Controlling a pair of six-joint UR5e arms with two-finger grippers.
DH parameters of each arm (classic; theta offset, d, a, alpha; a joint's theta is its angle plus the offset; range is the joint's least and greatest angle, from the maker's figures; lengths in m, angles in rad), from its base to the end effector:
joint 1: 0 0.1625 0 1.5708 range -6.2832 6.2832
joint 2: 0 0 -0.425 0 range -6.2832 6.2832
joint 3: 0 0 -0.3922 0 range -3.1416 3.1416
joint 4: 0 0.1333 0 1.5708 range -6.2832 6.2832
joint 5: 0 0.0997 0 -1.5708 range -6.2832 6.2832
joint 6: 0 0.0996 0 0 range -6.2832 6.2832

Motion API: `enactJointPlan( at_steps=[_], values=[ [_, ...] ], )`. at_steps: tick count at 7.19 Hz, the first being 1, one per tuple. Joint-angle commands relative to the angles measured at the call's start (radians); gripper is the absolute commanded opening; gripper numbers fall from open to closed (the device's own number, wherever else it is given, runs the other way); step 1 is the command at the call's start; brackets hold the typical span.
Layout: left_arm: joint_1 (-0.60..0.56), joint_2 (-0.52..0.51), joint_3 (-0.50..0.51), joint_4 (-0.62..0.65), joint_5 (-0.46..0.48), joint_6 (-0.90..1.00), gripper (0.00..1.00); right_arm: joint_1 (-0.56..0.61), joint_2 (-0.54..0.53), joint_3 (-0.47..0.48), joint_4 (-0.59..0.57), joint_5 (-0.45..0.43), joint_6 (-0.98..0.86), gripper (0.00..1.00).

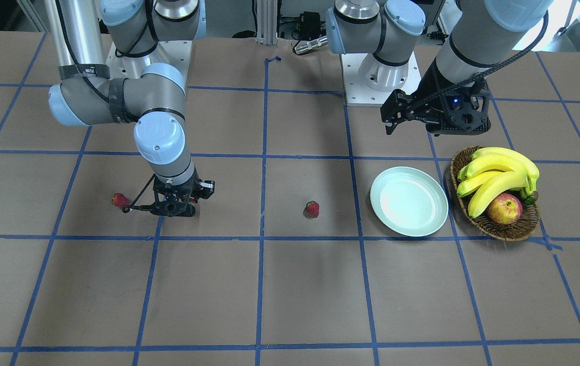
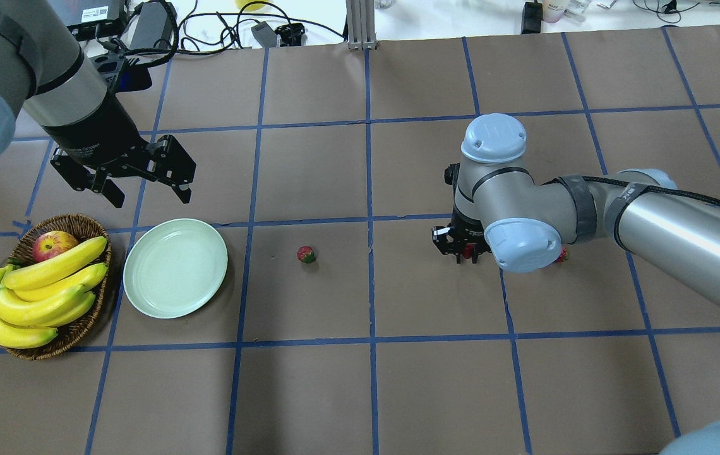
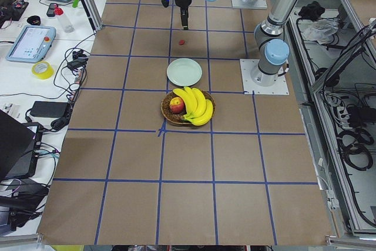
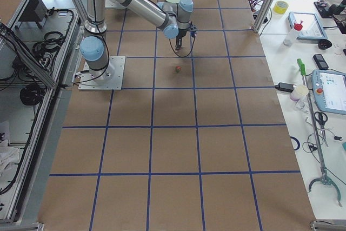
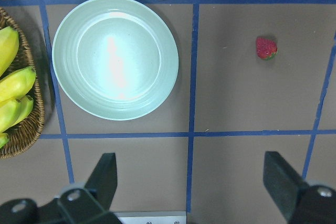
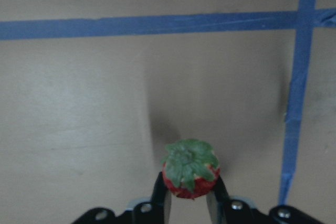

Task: Collect all strawberries into plate
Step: 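Carry the strawberry beside the first one and release it with the right gripper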

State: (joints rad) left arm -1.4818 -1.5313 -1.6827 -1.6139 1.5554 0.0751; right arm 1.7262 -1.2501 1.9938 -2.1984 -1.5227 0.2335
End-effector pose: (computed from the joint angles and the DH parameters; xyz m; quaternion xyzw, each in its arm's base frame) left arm -0.0932 -0.4721 0.4484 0.0074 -0.9983 -0.0569 0.0124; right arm 0.2154 -0.4826 0.1899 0.0404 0.9972 0.0615 0.0123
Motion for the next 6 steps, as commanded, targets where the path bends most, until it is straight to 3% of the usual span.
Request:
enactJointPlan(
  at_steps=[1, 5, 6],
  values=[
    [0.000, 0.000, 0.000, -0.001, 0.000, 0.000, 1.00, 0.093, 0.033, -0.085, -0.006, 0.203, 0.236, 0.00],
    [0.000, -0.003, 0.000, 0.006, 0.014, 0.000, 1.00, 0.265, 0.199, -0.242, -0.078, 0.222, 0.417, 0.02],
    [0.000, -0.004, 0.000, 0.006, 0.014, 0.000, 1.00, 0.265, 0.202, -0.247, -0.092, 0.220, 0.418, 0.11]
  ],
)
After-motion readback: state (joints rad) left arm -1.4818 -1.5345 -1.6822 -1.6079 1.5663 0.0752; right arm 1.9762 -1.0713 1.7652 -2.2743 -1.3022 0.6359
